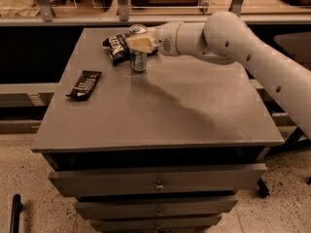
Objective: Pick redbull can
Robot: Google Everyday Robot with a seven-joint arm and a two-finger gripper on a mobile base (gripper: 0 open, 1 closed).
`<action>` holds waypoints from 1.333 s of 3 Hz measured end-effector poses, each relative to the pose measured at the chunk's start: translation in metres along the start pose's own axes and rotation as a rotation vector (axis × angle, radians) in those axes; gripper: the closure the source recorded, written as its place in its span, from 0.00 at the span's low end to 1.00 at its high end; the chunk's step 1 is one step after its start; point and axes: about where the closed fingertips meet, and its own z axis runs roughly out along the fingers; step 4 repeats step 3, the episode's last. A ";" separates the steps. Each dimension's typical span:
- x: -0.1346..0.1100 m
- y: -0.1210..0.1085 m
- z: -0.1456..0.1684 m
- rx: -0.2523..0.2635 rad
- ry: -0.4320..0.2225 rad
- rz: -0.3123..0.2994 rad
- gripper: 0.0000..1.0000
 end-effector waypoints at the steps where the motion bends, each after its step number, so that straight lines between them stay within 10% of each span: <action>1: -0.014 0.001 -0.010 -0.019 -0.103 0.072 0.99; 4: -0.047 0.001 -0.038 -0.021 -0.154 0.058 1.00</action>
Offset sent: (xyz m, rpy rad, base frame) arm -0.0232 -0.0453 0.0909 0.1842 -0.0675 -0.0013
